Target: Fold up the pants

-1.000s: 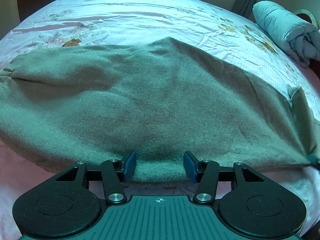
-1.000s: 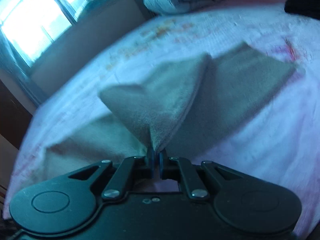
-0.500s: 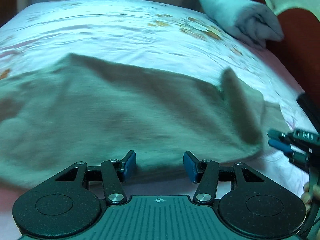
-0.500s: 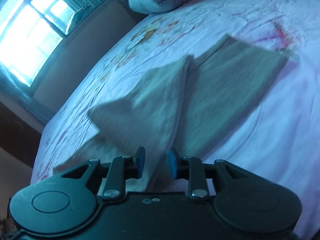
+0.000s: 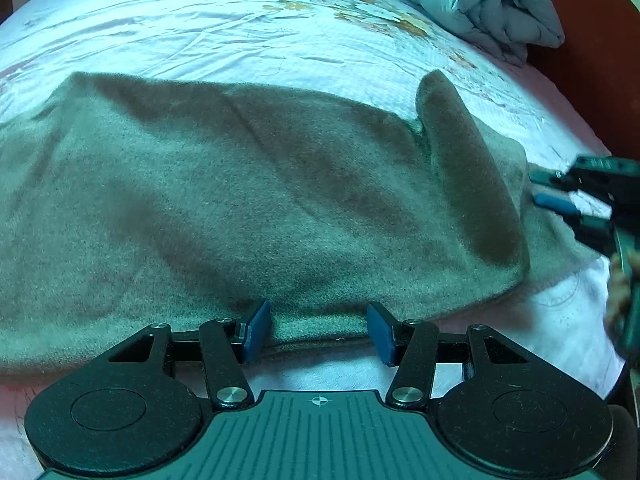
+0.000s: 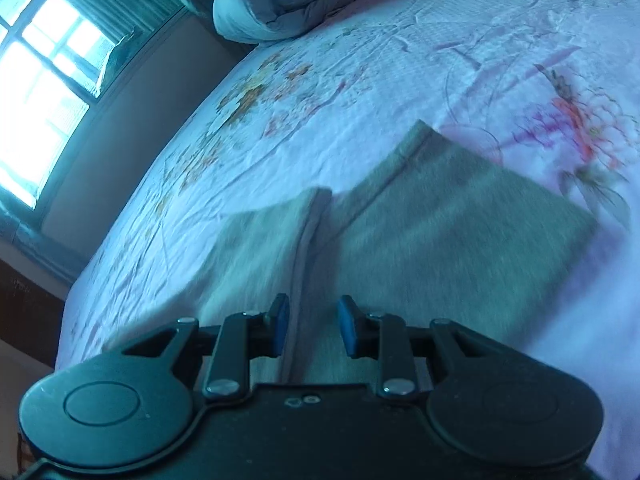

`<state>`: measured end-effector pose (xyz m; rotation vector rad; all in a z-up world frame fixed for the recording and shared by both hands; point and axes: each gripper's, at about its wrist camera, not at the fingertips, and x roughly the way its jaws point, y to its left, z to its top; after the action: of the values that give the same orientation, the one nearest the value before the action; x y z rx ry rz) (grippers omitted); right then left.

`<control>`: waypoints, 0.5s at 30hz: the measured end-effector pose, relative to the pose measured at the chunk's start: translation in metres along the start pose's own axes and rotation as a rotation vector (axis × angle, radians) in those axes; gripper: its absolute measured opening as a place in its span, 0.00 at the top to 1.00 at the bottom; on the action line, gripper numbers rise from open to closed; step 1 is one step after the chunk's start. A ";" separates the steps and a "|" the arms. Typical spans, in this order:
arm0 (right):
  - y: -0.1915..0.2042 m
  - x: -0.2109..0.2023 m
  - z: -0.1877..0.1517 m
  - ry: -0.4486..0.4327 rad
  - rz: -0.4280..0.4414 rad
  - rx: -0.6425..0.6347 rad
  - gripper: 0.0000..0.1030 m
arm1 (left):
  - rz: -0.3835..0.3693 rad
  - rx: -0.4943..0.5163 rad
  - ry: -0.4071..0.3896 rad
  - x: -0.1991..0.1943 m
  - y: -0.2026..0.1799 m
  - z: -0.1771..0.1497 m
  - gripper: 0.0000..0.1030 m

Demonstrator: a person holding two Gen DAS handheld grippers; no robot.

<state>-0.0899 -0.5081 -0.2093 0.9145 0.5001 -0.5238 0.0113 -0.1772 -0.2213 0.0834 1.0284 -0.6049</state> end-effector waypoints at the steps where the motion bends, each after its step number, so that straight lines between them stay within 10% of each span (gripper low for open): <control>1: 0.000 0.004 0.004 -0.003 0.001 0.009 0.81 | 0.003 0.002 -0.001 0.000 -0.001 -0.001 0.48; 15: 0.021 0.021 0.022 -0.034 0.011 -0.052 1.00 | 0.003 0.013 -0.005 0.003 -0.001 0.001 0.48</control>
<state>-0.0567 -0.5204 -0.1983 0.8565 0.4763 -0.5132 0.0129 -0.1799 -0.2227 0.0951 1.0195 -0.6092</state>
